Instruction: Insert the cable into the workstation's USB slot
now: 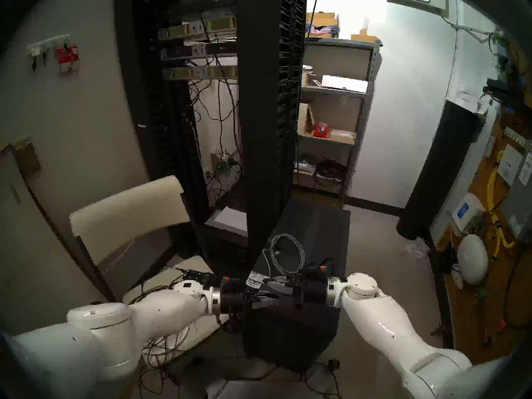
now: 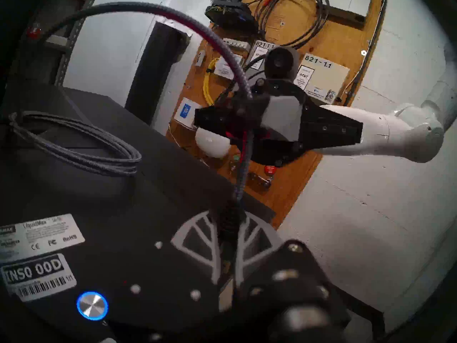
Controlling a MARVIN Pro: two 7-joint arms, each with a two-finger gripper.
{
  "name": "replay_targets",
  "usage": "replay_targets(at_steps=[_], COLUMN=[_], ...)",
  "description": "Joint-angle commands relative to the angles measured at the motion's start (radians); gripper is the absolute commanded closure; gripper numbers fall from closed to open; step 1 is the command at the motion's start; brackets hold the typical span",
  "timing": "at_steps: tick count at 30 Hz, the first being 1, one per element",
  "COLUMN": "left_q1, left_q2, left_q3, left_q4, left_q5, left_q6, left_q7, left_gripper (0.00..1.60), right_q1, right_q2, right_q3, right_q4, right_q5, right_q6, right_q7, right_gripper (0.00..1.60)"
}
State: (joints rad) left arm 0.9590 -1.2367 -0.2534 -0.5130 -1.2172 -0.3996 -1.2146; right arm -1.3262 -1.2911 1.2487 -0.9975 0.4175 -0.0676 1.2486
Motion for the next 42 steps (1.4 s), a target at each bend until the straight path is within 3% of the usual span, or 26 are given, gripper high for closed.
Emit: replay_targets(at_steps=[1,10,12,13,14,19,37,40,42], left_q1=[-0.014,-0.046,-0.052,-0.053,-0.053,-0.056,-0.055,-0.055,-0.056], left_q2=[-0.049,-0.097,-0.11,-0.114,-0.114,-0.132,-0.156,-0.159,-0.161], left_q3=[0.003,-0.003,-0.006,-0.008,-0.008,-0.019,-0.054,-0.062,-0.064], left_q4=[0.051,0.137,0.162,0.17,0.17,0.206,0.251,0.255,0.259], left_q5=[0.017,0.023,0.027,0.028,0.028,0.026,0.009,0.006,0.005], left_q6=[-0.047,-0.089,-0.101,-0.104,-0.104,-0.106,-0.098,-0.098,-0.097], left_q7=[0.023,0.008,-0.003,-0.007,-0.007,-0.031,-0.086,-0.093,-0.098], left_gripper=[1.6,1.6,1.6,1.6,1.6,1.6,1.6,1.6,1.6], right_q1=[-0.003,-0.024,-0.026,-0.026,-0.026,-0.022,0.004,0.009,0.012], right_q2=[0.001,0.02,0.026,0.028,0.028,0.049,0.05,0.05,0.048], right_q3=[0.017,0.027,0.027,0.026,0.026,-0.008,-0.058,-0.065,-0.067], right_q4=[-0.051,-0.05,-0.043,-0.044,-0.044,-0.056,-0.032,-0.027,-0.022], right_q5=[0.024,0.02,0.012,0.008,0.008,-0.052,-0.159,-0.174,-0.178], right_q6=[0.008,0.034,0.035,0.037,0.037,0.045,0.038,0.039,0.037], right_q7=[0.01,0.036,0.037,0.035,0.035,0.014,-0.035,-0.045,-0.048], right_gripper=[1.6,1.6,1.46,1.31,1.31,0.92,0.8,0.59,0.61])
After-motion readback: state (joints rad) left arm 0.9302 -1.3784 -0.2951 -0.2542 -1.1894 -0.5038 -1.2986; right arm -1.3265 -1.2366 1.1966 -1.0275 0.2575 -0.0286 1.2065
